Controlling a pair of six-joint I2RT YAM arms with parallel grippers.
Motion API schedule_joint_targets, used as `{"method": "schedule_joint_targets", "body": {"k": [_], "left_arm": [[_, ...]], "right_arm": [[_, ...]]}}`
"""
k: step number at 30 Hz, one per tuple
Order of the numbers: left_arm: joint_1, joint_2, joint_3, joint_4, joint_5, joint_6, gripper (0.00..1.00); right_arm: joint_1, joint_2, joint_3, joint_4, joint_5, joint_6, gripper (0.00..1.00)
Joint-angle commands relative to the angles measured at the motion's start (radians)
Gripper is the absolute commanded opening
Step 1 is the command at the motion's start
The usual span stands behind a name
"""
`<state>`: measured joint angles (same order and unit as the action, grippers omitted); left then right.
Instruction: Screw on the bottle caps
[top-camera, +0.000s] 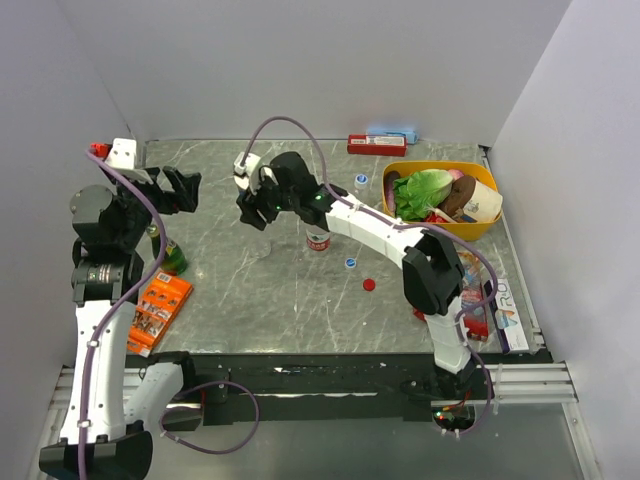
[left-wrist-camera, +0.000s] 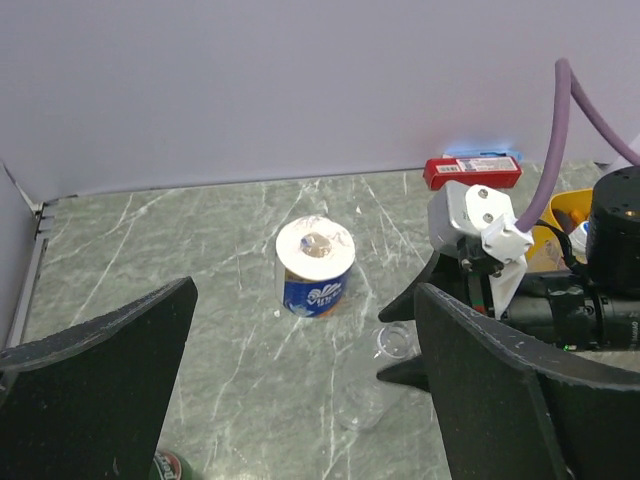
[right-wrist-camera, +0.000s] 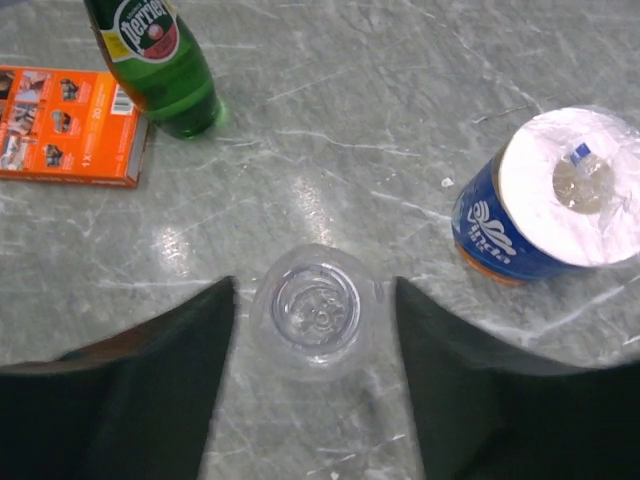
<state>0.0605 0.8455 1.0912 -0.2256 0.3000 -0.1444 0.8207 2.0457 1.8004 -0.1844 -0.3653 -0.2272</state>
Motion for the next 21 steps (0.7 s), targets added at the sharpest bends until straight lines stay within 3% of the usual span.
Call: {"method": "schedule_joint_targets", "body": {"k": [1,3,8,14,17,21], "left_arm": [[0.016,-0.023,-0.004,-0.014,0.034,-0.004,0.96],[0.016,-0.023,-0.007,-0.018,0.045,0.005,0.96],[0.016,-0.032,-0.022,-0.026,0.112,0.031,0.96],[0.018,0.019,0.099,-0.203,0.42,0.311,0.96],[0.018,0.067,0.137,-0.319,0.592,0.376,0.96],[0.016,0.051,0.055,-0.334,0.763,0.436,0.96]], "right_arm": [[0.005,0.011,0.054,0.079,-0.03,-0.001,0.57],[0.005,0.004,0.045,0.083,-0.044,-0.007,0.42],[0.006,-0.05,0.05,0.043,-0.087,-0.027,0.2],[-0.006,-0.264,-0.015,-0.047,-0.205,-0.038,0.13],[-0.026,-0.378,-0.05,-0.113,-0.271,-0.012,0.11],[-0.052,-0.481,-0.079,-0.171,-0.34,0.037,0.08]]}}
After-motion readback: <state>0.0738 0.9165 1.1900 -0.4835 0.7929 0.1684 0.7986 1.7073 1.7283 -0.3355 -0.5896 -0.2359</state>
